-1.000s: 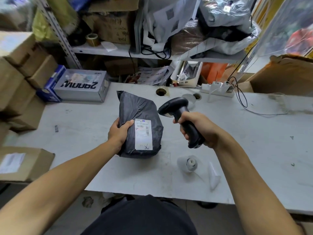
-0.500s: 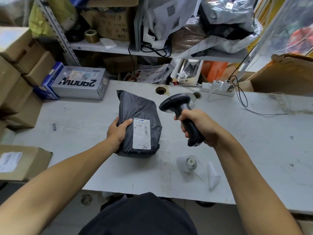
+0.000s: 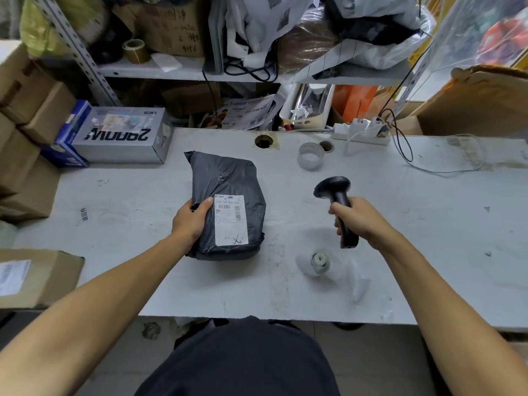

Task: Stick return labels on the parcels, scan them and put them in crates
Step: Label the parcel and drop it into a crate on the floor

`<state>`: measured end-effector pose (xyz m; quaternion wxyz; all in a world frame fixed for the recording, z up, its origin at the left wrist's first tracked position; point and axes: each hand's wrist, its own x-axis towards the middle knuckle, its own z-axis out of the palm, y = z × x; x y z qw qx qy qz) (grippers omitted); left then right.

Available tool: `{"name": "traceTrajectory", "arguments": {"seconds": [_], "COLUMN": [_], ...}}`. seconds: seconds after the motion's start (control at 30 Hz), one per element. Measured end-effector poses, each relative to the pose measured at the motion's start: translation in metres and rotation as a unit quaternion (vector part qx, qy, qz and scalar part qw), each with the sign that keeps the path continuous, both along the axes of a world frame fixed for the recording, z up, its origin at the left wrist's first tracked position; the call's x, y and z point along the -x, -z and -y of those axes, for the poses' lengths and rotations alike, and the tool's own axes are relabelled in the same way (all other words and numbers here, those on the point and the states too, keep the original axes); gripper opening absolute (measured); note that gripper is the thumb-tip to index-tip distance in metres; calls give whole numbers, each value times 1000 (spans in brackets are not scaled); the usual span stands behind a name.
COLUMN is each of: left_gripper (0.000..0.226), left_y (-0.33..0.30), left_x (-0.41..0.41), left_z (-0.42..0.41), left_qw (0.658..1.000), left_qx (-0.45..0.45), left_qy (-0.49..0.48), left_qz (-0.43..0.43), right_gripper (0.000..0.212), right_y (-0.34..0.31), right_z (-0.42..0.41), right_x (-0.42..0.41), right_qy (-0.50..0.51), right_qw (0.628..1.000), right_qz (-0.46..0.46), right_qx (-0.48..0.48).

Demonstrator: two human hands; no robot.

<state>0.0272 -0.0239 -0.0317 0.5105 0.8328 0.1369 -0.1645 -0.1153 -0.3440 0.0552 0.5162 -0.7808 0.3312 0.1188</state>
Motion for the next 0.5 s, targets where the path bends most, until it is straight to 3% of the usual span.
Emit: {"name": "traceTrajectory", "arguments": {"seconds": [0.1,0.2,0.27,0.37,0.43,0.5], "left_gripper": [35,26,44,74,75,71], "left_y": [6,15,21,21,19,24], "left_x": [13,27,34,55,77,99], "left_z": [-3,-4,-1,18,35,52], "left_qw": [996,993,980,929,895,876], "left_qx": [-81,-105,-165,-273,-261,-232], "left_qy": [17,20,33,78,149,211], "left_qz": [24,47,107,239,330,367], "right_gripper": [21,24,24,34,60,74], "right_y": [44,74,90,106,111,106], "right_z": [37,61,68,66,55,34], "right_x": [31,62,76,87,89,92], "right_qy": [55,127,154,172,196,217], "right_qw": [994,983,979,973,948,911], "right_qz": [-65,-98,-106,-129,-150,-91], "right_qx": [69,90,80,89,202,340]}}
